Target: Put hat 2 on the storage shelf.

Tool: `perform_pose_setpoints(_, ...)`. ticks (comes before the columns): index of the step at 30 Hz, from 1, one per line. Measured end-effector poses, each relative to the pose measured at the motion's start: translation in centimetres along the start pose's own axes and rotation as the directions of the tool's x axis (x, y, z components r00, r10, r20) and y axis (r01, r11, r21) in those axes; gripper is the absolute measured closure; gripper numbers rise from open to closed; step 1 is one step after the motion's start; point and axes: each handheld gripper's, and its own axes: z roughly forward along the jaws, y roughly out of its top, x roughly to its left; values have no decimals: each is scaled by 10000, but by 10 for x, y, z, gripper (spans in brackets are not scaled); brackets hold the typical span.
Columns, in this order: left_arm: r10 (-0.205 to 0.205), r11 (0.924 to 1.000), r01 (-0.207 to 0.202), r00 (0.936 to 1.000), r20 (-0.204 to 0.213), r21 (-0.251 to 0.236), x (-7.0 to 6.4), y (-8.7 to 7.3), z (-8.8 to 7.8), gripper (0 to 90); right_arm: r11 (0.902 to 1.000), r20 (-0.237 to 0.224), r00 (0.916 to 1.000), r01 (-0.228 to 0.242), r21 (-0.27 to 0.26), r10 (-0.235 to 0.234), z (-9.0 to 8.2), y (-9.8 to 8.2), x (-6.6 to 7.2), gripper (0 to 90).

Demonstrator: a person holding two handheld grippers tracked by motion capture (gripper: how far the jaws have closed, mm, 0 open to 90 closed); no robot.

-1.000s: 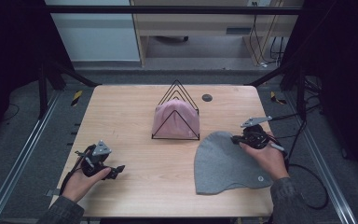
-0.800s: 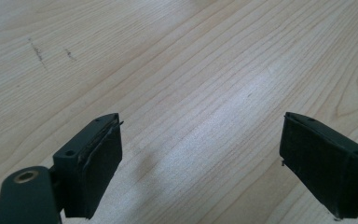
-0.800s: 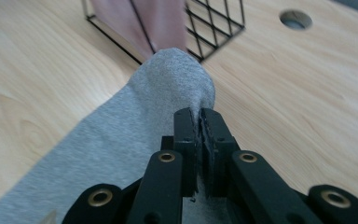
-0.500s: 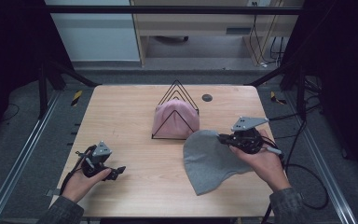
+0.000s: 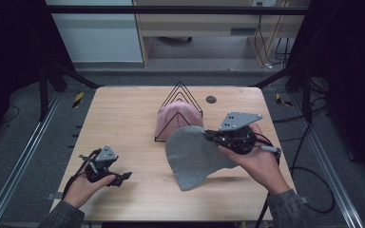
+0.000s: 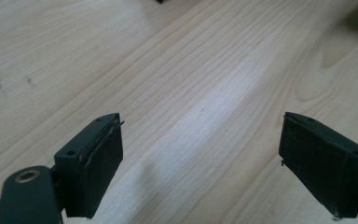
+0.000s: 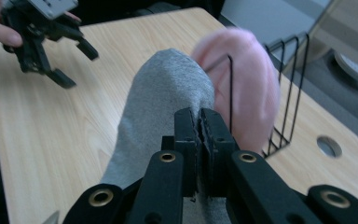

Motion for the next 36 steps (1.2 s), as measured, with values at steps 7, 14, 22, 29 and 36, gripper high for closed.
perform_pose_setpoints(7,681,9968,-664,9970,375,-448,-16,18,-11,130,9983,-342,9977,579,-119,-583,8,24,17,862)
perform_pose_setpoints(14,1272,9903,-1240,9906,505,-629,-24,44,-16,157,9938,-719,9912,1103,-148,-1111,26,52,33,862)
perform_pose_setpoints(22,1649,9838,-1601,9846,578,-804,-26,67,-24,173,9879,-895,9839,1530,-245,-1546,30,75,45,862)
perform_pose_setpoints(29,1831,9784,-1774,9819,474,-1058,-26,79,-34,177,9842,-884,9803,1747,-303,-1767,25,91,49,862)
perform_pose_setpoints(36,1722,9768,-1630,9834,568,-1392,-25,84,-29,195,9824,-977,9776,1842,-311,-1864,27,96,53,862)
